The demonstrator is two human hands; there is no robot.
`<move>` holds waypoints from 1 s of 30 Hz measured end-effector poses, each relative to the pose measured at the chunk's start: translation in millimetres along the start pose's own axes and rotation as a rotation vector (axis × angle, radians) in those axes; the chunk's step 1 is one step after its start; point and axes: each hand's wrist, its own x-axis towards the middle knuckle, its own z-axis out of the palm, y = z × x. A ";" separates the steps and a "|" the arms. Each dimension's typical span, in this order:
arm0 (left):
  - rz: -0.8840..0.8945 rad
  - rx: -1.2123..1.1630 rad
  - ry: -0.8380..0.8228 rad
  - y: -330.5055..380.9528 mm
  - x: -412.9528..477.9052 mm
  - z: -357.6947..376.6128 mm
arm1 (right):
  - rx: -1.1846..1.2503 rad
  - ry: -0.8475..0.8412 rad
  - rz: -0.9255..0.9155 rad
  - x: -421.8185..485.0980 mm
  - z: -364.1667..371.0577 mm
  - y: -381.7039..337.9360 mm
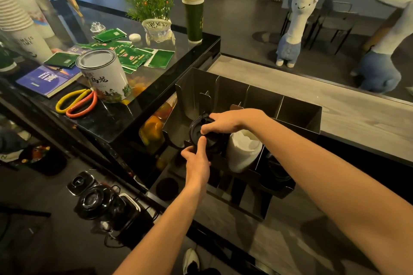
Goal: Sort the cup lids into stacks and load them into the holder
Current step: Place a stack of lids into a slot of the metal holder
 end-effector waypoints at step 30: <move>0.039 0.132 0.209 -22.3 35.3 9.2 | -0.428 0.218 -0.038 22.8 24.8 9.6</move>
